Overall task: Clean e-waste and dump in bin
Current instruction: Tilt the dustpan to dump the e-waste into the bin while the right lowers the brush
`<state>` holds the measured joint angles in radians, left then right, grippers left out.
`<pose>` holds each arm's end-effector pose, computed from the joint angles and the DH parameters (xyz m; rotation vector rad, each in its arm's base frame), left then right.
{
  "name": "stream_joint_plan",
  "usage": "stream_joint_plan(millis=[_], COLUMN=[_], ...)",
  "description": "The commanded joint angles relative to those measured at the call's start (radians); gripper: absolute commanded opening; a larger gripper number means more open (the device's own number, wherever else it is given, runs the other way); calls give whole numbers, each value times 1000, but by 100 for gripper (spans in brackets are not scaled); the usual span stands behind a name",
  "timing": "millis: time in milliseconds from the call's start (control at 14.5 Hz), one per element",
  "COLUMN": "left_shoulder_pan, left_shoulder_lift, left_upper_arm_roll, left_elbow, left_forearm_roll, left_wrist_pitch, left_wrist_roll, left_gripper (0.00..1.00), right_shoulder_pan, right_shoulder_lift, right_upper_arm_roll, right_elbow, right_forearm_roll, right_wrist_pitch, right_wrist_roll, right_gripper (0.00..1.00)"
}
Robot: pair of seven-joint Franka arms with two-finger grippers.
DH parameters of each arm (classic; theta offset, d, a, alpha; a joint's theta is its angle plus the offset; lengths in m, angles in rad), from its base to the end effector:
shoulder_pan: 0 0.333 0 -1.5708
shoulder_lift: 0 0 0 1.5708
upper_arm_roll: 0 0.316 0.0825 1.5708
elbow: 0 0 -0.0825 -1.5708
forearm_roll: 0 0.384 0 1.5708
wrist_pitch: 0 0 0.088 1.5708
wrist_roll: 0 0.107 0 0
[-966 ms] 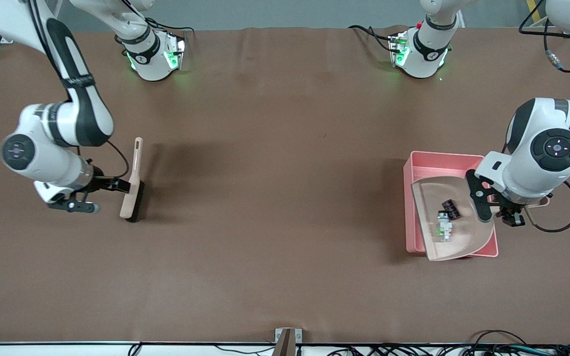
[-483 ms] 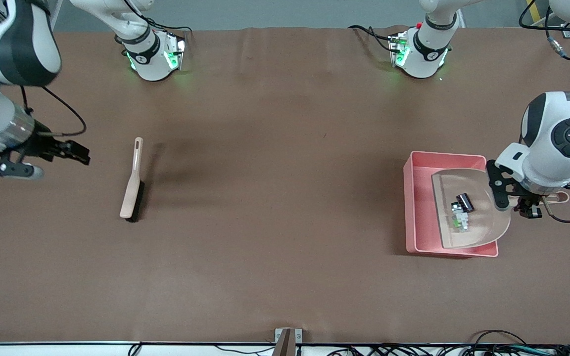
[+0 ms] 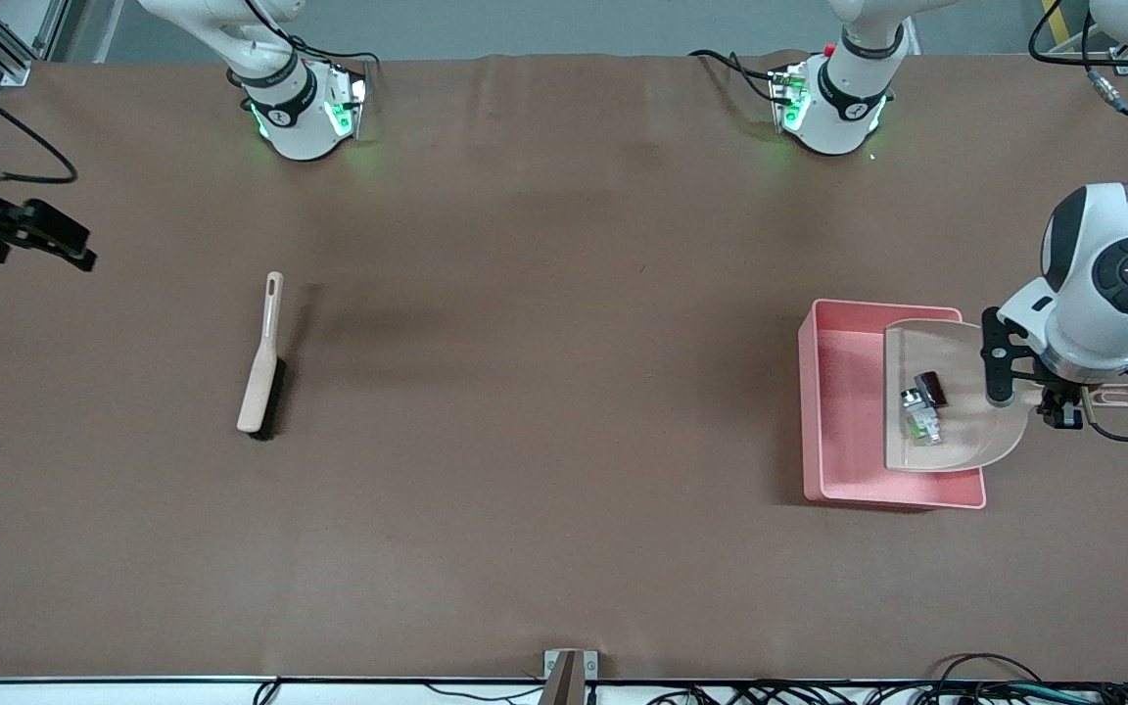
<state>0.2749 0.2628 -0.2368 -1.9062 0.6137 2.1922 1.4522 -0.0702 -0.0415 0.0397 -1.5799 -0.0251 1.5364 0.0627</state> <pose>0.6177 0.0514 0.3721 -1.7624 2.1318 0.3822 0.5379 -0.0187 0.6399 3.1114 -0.1465 -0.0025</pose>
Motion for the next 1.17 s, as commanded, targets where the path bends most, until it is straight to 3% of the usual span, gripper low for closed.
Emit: stream_joint_plan(millis=[0, 276, 690, 1103], left_shoulder_pan=[-22, -49, -57, -74], left_shoulder_lift=[-14, -4, 4, -34], left_upper_arm_roll=[17, 28, 28, 13], left_elbow=[-17, -22, -20, -8], left_forearm_roll=[52, 225, 360, 357], left_wrist_pitch=[14, 17, 15, 17], left_wrist_roll=[-6, -163, -213, -217], left_gripper=[0, 0, 0, 0], right_shoulder_pan=[-25, -19, -6, 3], right_shoulder_lift=[20, -37, -34, -37], right_upper_arm_roll=[9, 16, 23, 23], right_elbow=[26, 12, 44, 40], right_forearm_roll=[4, 5, -18, -15], right_wrist_pitch=[-26, -2, 5, 5], right_wrist_roll=[-40, -41, -46, -40], right_gripper=[100, 100, 100, 100])
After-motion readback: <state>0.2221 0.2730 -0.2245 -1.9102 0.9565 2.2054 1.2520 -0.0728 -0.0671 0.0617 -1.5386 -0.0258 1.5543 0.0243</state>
